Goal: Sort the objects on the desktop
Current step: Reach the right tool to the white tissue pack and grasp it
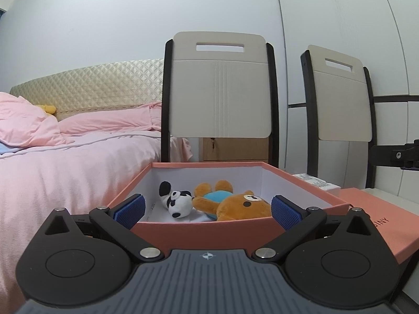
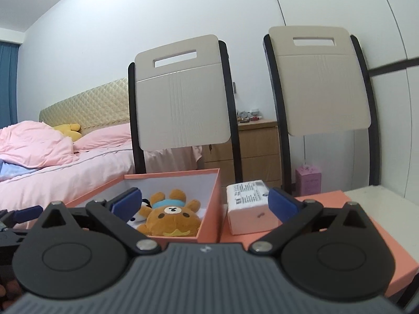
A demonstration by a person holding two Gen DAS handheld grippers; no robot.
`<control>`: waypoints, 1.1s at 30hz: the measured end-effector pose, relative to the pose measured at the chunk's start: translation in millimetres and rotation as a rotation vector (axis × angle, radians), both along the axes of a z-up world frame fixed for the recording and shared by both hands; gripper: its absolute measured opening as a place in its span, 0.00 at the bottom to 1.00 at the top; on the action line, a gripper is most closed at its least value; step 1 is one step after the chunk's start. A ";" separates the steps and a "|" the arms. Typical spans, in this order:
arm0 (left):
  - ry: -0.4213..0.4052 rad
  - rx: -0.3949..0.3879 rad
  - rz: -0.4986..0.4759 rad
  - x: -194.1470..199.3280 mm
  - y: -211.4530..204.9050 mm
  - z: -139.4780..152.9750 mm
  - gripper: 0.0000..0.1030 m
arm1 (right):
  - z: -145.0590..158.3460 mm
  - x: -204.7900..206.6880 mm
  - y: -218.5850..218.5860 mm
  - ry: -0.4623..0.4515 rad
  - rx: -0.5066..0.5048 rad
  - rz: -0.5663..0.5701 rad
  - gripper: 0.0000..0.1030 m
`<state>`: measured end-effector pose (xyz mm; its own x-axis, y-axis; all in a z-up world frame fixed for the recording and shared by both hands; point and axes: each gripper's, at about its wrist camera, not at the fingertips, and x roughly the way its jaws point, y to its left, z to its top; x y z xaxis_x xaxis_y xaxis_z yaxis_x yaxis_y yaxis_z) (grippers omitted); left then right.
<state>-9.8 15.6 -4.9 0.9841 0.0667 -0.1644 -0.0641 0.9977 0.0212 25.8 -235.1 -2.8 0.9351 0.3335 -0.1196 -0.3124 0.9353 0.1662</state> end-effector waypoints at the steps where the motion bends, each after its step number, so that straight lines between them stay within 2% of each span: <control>1: 0.000 0.004 -0.001 -0.2 -0.8 -0.2 1.00 | -0.3 0.0 0.2 0.005 -0.003 0.000 1.00; 8: 0.004 0.003 -0.014 -1.6 -2.2 -0.2 1.00 | -0.5 4.8 -0.9 0.082 0.009 0.000 1.00; 14: 0.006 -0.013 -0.002 -1.6 0.1 0.4 1.00 | 13.5 20.2 -9.3 0.077 -0.005 -0.020 1.00; 20: 0.005 -0.019 0.003 -1.6 0.4 1.2 1.00 | 23.3 93.6 -25.9 0.206 0.003 -0.020 1.00; 23: 0.009 -0.019 0.004 -0.7 0.6 1.0 1.00 | 15.7 139.6 -26.4 0.295 0.010 -0.033 1.00; 26: 0.013 -0.024 0.005 0.5 1.5 0.9 1.00 | -0.4 184.8 -22.6 0.402 0.009 0.011 0.99; 28: 0.017 -0.027 0.006 1.8 2.4 0.5 1.00 | -9.2 201.9 -18.5 0.406 -0.021 0.005 0.99; 33: 0.033 -0.031 0.013 6.7 6.2 -1.7 1.00 | -21.7 223.8 -13.8 0.407 -0.092 0.074 0.99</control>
